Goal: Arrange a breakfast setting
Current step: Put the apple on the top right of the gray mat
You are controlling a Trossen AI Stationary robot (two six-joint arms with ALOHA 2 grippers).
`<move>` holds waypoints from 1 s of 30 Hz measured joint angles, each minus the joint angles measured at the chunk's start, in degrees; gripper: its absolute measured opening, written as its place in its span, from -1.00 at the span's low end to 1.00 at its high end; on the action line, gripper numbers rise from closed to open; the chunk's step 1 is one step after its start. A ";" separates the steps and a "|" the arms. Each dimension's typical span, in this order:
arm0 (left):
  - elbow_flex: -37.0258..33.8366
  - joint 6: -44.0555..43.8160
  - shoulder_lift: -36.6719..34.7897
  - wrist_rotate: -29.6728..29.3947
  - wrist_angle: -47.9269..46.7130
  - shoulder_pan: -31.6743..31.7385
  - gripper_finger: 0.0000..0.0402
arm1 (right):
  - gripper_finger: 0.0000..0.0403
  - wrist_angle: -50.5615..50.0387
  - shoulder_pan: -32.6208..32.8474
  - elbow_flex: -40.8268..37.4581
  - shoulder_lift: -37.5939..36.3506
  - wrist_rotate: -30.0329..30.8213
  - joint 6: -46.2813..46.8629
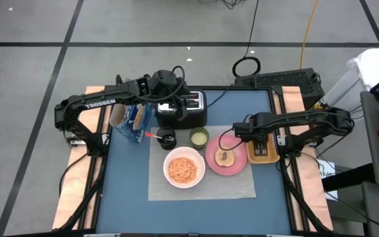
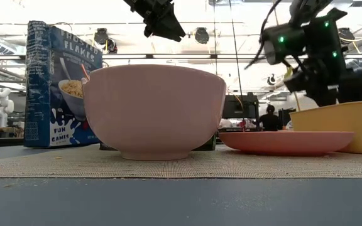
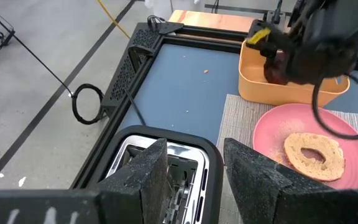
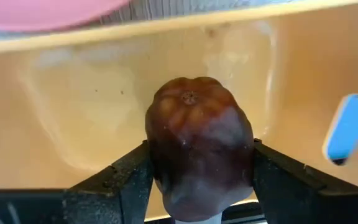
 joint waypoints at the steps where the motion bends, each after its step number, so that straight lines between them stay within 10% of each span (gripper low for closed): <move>1: 0.00 0.00 0.00 0.00 0.00 0.00 -0.17 | 0.14 -0.25 0.00 0.35 -0.91 0.00 0.02; 17: 0.00 0.00 0.00 0.00 0.02 0.00 -0.17 | 0.14 -5.38 0.00 8.01 -15.71 0.17 10.12; 30: 0.00 6.91 0.00 0.02 12.69 -2.12 -0.17 | 0.15 47.16 -0.05 8.51 -23.95 0.25 21.16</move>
